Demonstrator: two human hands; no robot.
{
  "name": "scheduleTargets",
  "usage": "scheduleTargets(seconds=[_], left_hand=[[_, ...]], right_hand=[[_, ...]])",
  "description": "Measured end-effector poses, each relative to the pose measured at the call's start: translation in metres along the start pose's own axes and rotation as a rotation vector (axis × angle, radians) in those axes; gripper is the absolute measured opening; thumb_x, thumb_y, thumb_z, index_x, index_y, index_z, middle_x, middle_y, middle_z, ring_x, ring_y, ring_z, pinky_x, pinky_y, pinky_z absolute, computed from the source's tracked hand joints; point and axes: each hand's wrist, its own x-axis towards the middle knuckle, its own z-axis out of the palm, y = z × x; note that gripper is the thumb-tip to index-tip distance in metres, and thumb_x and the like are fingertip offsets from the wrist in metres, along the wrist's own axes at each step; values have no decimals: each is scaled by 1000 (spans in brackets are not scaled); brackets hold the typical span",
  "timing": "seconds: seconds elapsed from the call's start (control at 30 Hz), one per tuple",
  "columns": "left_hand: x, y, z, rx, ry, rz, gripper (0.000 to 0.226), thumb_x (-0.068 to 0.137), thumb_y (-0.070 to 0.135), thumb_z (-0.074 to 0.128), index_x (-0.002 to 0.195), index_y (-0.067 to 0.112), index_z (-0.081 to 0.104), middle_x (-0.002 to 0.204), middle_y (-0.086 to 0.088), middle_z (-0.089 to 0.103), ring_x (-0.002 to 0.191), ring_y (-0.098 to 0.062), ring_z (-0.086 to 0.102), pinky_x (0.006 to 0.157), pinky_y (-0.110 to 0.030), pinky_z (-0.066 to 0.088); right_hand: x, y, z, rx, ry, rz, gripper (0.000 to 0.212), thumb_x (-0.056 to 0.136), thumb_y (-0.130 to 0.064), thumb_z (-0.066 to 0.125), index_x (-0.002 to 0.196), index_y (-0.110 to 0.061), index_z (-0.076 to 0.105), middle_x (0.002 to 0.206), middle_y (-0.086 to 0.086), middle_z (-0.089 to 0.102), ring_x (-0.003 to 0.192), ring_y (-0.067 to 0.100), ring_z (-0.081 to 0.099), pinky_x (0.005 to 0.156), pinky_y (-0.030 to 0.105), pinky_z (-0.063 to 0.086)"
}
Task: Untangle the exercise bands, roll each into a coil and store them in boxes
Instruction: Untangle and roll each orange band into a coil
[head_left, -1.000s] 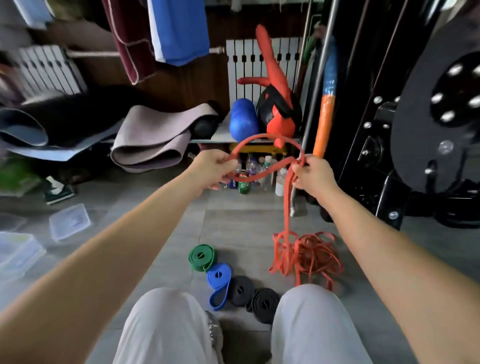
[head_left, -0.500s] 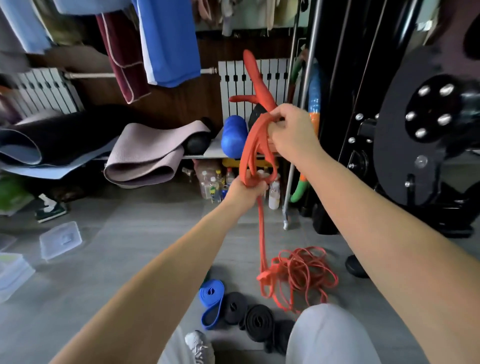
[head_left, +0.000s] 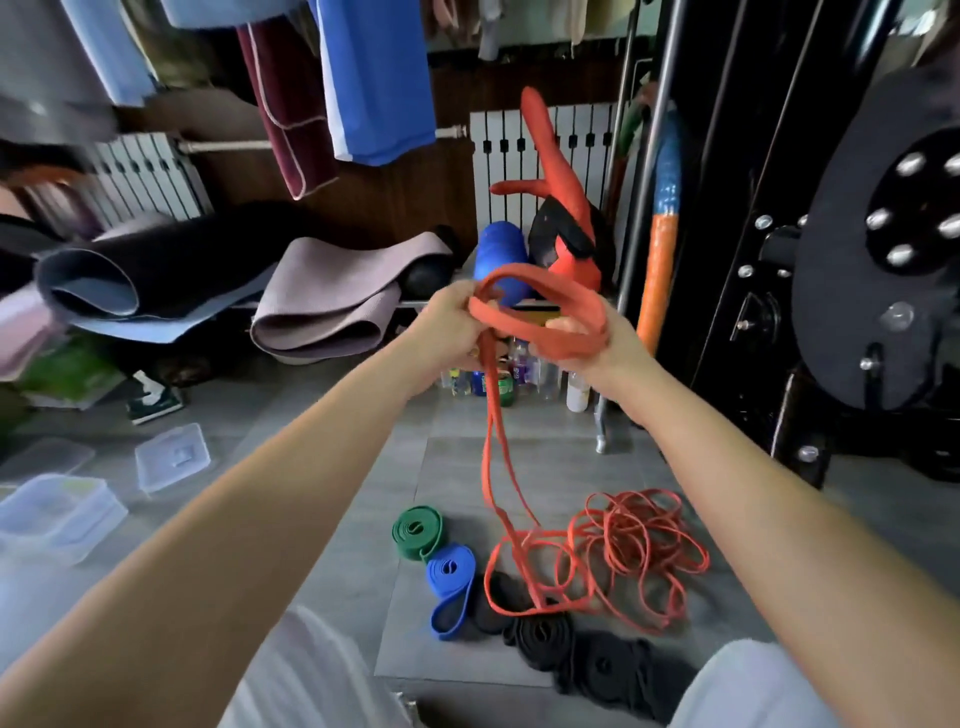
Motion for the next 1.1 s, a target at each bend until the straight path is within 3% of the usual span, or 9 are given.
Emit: scheduleTargets(seconds=[0.1,0.2,0.3,0.47,0.57,0.7,0.93,1.0,1.1], left_hand=[[-12,-14,-6,27,8,-50,19,101,12,39,114,13,52,80,-5,60,64,-17,60,54,-27,55],[-22,-28,-19,87,-60,-82,20,98,10,38,101,14,57,79,-5,61,69,-19,66,66,-37,59],[-30,-28,-30,85,-104,-130,19,97,15,41,90,17,59,72,-7,59,61,-22,64,59,-37,58],[-40,-33,-40,250,-101,-188,23,93,12,43,111,9,57,87,-10,62,70,-21,63,48,-31,55],[-55,-56,-42,531,-115,-161,35,91,8,39,121,20,51,87,-7,55,78,-22,53,52,-30,48],[-72,-83,-56,571,-16,-238,23,90,7,36,92,18,56,72,-3,51,62,-17,48,45,-25,46],[-114,-114,-48,398,-243,-294,11,83,0,63,80,10,65,76,-9,70,63,-11,66,57,-21,55],[-124,-123,-36,393,-296,-262,18,77,-9,63,81,9,64,85,-16,71,73,-19,68,66,-30,59],[-134,-131,-21,321,-316,-241,23,76,-11,61,79,12,64,79,-10,69,68,-16,66,65,-25,58]], right_hand=[[-12,9,4,-168,13,-94,17,83,-5,67,81,-22,66,59,-13,62,56,-3,54,58,17,45],[-18,10,6,-221,65,-194,25,82,5,60,70,-17,61,50,-12,56,43,-3,49,48,11,36],[-22,2,11,-222,4,-229,30,81,4,65,104,-14,58,77,-6,60,55,-6,55,54,11,42],[-28,3,27,-266,25,-248,21,86,9,52,87,-6,67,64,-11,67,55,0,58,57,11,43],[-38,31,24,-407,-38,-101,20,85,2,56,76,-4,73,60,-6,66,52,-2,58,58,15,46],[-72,84,16,-777,-211,150,26,83,-18,61,57,-20,65,48,-10,63,55,6,63,58,28,49],[-154,142,36,-842,-569,333,20,70,-37,76,79,-20,70,79,3,70,79,20,65,73,32,48],[-164,138,44,-848,-544,284,43,66,-47,77,96,-17,71,94,8,68,84,21,63,78,35,48],[-169,118,54,-543,-390,239,39,59,-46,79,95,-43,65,92,-4,64,68,8,56,72,31,49]])
